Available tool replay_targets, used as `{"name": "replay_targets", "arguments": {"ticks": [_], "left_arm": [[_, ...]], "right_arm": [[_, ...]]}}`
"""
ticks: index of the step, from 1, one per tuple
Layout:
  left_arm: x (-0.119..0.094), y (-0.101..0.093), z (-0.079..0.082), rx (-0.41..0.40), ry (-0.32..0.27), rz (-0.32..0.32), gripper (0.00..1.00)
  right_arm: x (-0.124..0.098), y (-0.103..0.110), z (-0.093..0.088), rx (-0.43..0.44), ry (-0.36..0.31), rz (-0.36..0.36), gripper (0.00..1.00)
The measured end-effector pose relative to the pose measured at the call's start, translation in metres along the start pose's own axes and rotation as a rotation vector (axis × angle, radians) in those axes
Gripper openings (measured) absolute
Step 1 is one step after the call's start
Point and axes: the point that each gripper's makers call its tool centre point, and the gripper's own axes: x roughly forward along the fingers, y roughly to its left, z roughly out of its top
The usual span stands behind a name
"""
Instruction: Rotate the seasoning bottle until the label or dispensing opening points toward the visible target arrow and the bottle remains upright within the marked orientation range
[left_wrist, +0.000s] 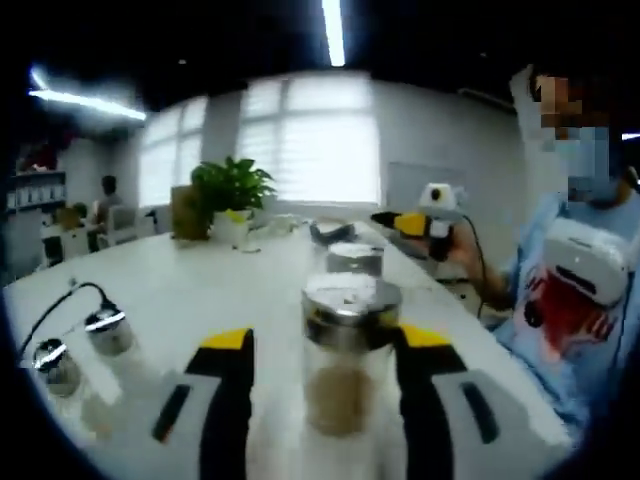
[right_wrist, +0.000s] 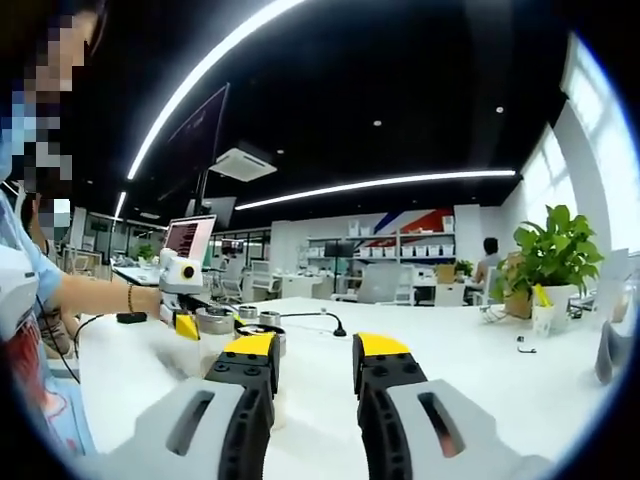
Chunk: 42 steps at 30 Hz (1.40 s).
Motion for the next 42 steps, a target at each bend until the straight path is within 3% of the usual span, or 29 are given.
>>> {"name": "replay_targets", "arguments": {"ticks": [2,4,6,8,10,13,16,18,21,23,27,32,34,35,38,42], "left_arm": [[-0.014,-0.004,-0.008,0.048,0.032,0.129,0.50],[-0.022,-0.009,-0.015,0.123,0.067,0.214,0.55],[-0.026,-0.018,-0.009,0.094,-0.022,0.260,0.60],[-0.031,-0.021,-0.008,-0.015,-0.088,0.314,0.58],[-0.032,-0.022,-0.016,-0.082,-0.075,0.343,0.64],[-0.037,-0.014,-0.017,-0.017,-0.091,0.454,0.83],[-0.038,-0.018,-0.023,-0.078,-0.065,0.489,0.79],[-0.035,-0.020,-0.026,-0.093,-0.038,0.525,0.87],[-0.020,-0.032,-0.020,-0.030,-0.050,0.503,0.86],[-0.009,-0.036,-0.019,-0.056,-0.054,0.496,0.82],[0.000,-0.025,-0.015,-0.087,-0.098,0.549,0.84],[0.008,-0.023,-0.009,-0.081,-0.114,0.533,0.83],[0.010,-0.019,-0.012,-0.083,-0.101,0.548,0.81],[0.010,-0.016,-0.014,-0.081,-0.087,0.563,0.79],[0.009,-0.007,-0.023,-0.074,-0.009,0.605,0.71],[0.013,0.001,-0.022,-0.053,-0.022,0.631,0.65]], "right_arm": [[0.000,-0.002,-0.002,-0.002,0.001,-0.002,0.29],[0.000,-0.004,-0.004,0.005,0.002,-0.008,0.30],[0.000,-0.006,-0.007,0.010,0.010,-0.016,0.30],[-0.001,-0.008,-0.009,0.010,0.021,-0.025,0.32],[-0.002,-0.009,-0.010,0.006,0.025,-0.028,0.32],[-0.003,-0.011,-0.011,-0.001,0.030,-0.035,0.32],[-0.005,-0.013,-0.010,-0.004,0.026,-0.044,0.32],[-0.006,-0.015,-0.010,0.004,0.019,-0.045,0.32],[-0.006,-0.015,-0.011,0.008,0.020,-0.047,0.32],[-0.008,-0.017,-0.010,0.006,0.019,-0.057,0.34],[-0.015,-0.035,-0.010,-0.042,0.039,-0.155,0.58],[-0.023,-0.058,-0.012,-0.061,0.056,-0.241,0.76],[-0.024,-0.065,-0.014,-0.028,0.058,-0.291,1.00],[-0.027,-0.067,-0.021,-0.003,0.093,-0.311,0.96],[-0.024,-0.068,-0.029,-0.004,0.121,-0.306,1.00],[-0.021,-0.066,-0.035,-0.007,0.149,-0.288,1.00]]}}
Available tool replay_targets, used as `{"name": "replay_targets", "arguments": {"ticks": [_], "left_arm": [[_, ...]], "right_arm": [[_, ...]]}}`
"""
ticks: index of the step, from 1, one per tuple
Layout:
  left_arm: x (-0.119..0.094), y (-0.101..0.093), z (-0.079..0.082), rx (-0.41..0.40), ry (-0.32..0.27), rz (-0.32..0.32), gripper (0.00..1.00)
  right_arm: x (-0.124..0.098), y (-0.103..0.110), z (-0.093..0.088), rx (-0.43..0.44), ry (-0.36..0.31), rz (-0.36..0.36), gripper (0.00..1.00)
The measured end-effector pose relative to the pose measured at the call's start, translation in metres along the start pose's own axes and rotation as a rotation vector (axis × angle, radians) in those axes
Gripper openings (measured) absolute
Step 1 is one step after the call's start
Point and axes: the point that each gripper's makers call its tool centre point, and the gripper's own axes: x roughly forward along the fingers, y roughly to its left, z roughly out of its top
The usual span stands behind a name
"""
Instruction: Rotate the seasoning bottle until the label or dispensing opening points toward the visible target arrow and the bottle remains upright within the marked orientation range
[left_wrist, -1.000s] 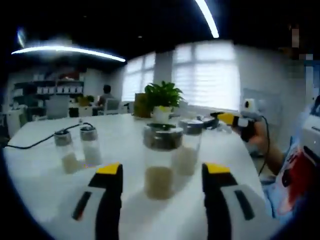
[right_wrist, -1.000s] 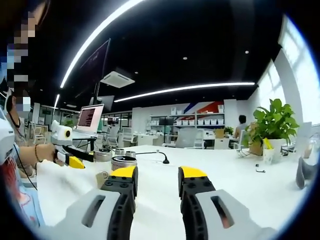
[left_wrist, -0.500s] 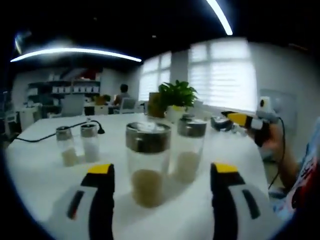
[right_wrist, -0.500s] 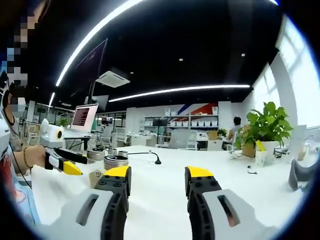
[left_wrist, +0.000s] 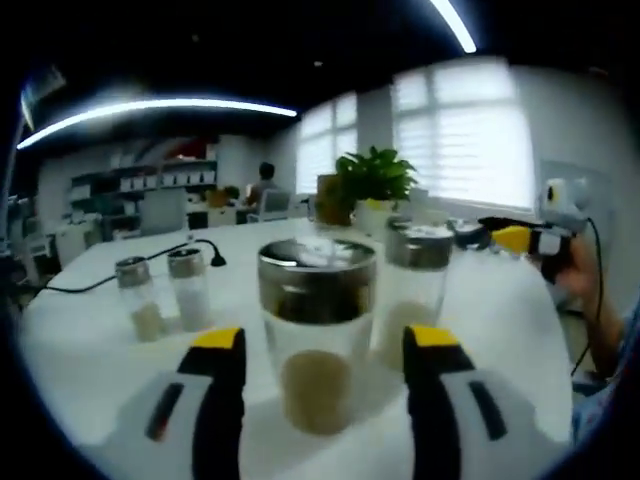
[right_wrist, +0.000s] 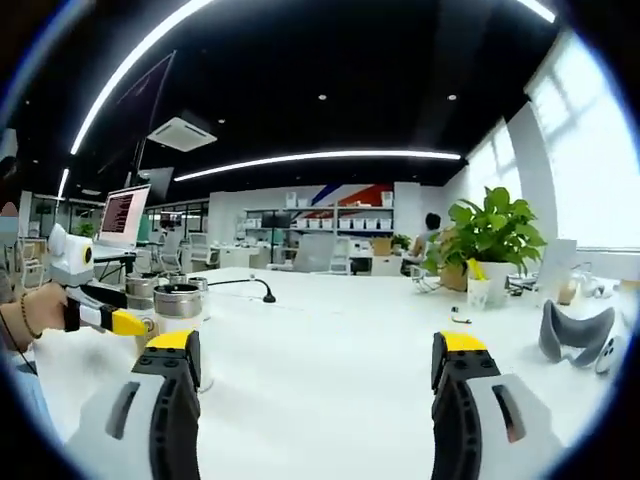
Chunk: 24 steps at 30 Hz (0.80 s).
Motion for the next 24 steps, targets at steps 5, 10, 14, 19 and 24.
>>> {"name": "replay_targets", "arguments": {"ticks": [5,10,14,19,24], "left_arm": [[0.004,0.007,0.006,0.004,-0.022,0.013,0.43],[0.001,0.010,0.007,0.012,-0.021,-0.019,0.43],[-0.002,0.008,0.007,0.028,-0.030,-0.038,0.43],[-0.004,0.002,0.006,0.032,-0.035,-0.077,0.42],[-0.004,-0.006,0.003,0.049,-0.014,-0.164,0.42]], "right_arm": [[-0.001,-0.003,0.005,-0.039,-0.017,-0.015,1.00],[-0.003,-0.007,0.010,-0.057,-0.051,-0.023,1.00],[-0.008,-0.009,0.029,-0.122,-0.171,-0.051,1.00],[-0.008,-0.009,0.027,-0.129,-0.140,-0.049,1.00],[-0.008,-0.014,0.017,-0.083,-0.095,-0.068,1.00]]}}
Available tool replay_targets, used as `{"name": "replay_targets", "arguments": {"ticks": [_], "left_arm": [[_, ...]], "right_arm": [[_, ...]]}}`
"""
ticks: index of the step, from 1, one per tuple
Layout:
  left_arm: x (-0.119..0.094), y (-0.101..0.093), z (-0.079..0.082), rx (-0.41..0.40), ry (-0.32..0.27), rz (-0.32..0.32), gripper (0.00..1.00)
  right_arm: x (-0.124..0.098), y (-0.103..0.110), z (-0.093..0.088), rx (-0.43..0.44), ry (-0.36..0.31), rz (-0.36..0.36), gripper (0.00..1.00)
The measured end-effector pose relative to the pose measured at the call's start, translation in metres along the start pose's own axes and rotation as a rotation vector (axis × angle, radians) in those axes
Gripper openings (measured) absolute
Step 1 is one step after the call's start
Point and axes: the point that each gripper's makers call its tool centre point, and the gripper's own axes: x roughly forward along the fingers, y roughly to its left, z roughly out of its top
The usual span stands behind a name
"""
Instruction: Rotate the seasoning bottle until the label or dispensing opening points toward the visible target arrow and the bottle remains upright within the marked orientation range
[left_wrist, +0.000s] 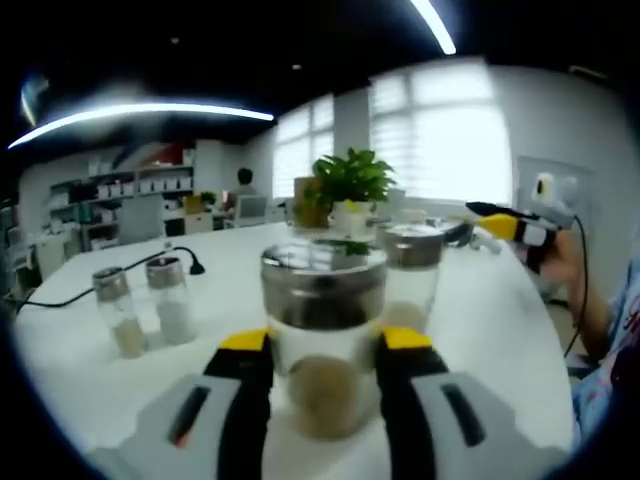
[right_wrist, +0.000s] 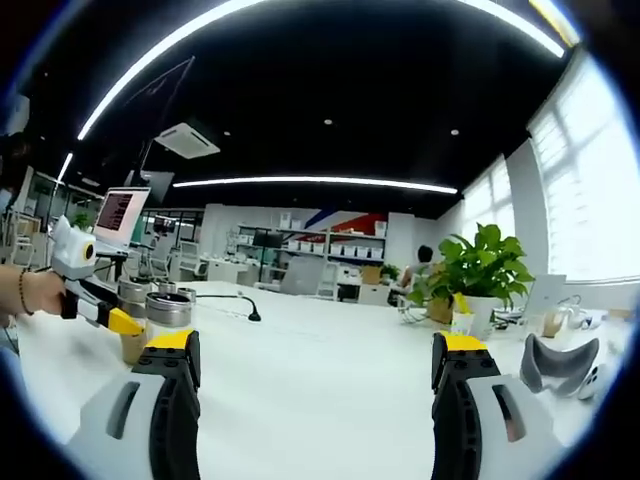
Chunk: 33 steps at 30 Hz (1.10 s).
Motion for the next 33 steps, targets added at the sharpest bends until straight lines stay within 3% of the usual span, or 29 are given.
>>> {"name": "replay_targets", "arguments": {"ticks": [4,8,13,15,18,23,25,33], "left_arm": [[0.003,-0.008,0.000,0.027,-0.012,-0.123,0.42],[0.005,-0.015,-0.001,0.044,-0.020,-0.252,0.42],[0.005,-0.022,-0.002,0.070,-0.003,-0.411,0.42],[0.006,-0.023,-0.001,0.077,0.009,-0.439,0.42],[0.007,-0.027,-0.001,0.085,0.006,-0.543,0.42],[0.006,-0.032,-0.001,0.111,-0.009,-0.694,0.42],[0.006,-0.032,-0.001,0.123,-0.008,-0.736,0.42],[0.012,-0.030,-0.001,0.136,-0.005,-0.806,0.42]], "right_arm": [[0.001,0.001,-0.008,0.002,0.039,0.016,1.00],[0.001,0.008,0.006,0.113,-0.060,0.062,1.00],[0.000,0.014,0.006,0.070,-0.040,0.082,1.00],[0.000,0.015,0.005,0.068,-0.035,0.084,1.00],[-0.002,0.008,0.005,-0.002,-0.025,0.030,1.00],[-0.004,0.011,0.013,-0.028,-0.041,0.039,1.00],[-0.004,0.013,0.014,-0.033,-0.037,0.049,1.00],[0.000,0.018,0.000,0.011,0.022,0.088,1.00]]}}
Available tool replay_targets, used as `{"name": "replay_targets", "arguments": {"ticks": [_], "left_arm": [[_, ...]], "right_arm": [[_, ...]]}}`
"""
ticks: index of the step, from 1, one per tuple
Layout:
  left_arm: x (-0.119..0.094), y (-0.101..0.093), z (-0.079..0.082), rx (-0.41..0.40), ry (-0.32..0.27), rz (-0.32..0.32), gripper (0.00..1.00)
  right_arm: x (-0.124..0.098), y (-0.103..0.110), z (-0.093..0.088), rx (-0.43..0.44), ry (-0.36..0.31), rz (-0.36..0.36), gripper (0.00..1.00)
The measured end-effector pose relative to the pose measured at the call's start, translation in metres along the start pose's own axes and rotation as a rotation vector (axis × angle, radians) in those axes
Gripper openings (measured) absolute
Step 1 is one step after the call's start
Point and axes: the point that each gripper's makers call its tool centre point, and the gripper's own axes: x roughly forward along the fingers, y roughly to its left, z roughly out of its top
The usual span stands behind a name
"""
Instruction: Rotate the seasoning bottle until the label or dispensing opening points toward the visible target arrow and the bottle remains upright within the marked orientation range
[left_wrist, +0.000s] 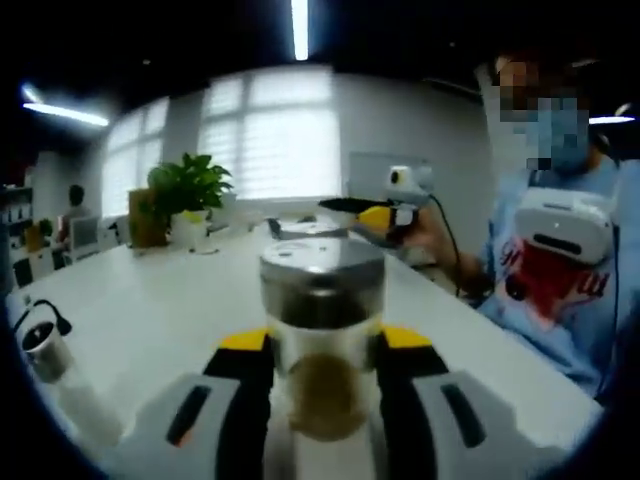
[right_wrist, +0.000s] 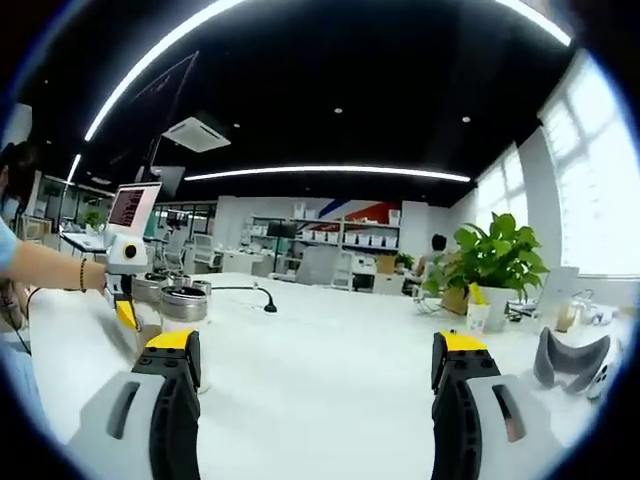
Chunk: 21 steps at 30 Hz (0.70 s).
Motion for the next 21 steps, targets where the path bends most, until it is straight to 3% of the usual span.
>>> {"name": "replay_targets", "arguments": {"ticks": [6,21], "left_arm": [[0.0030,-0.0002,-0.0004,0.003,0.007,-0.058,0.42],[0.0047,0.0020,-0.0016,0.016,0.001,-0.068,0.43]], "right_arm": [[-0.0001,0.0006,0.0000,-0.013,0.004,0.001,1.00],[0.0004,-0.0012,-0.0054,-0.020,0.037,-0.013,1.00]]}}
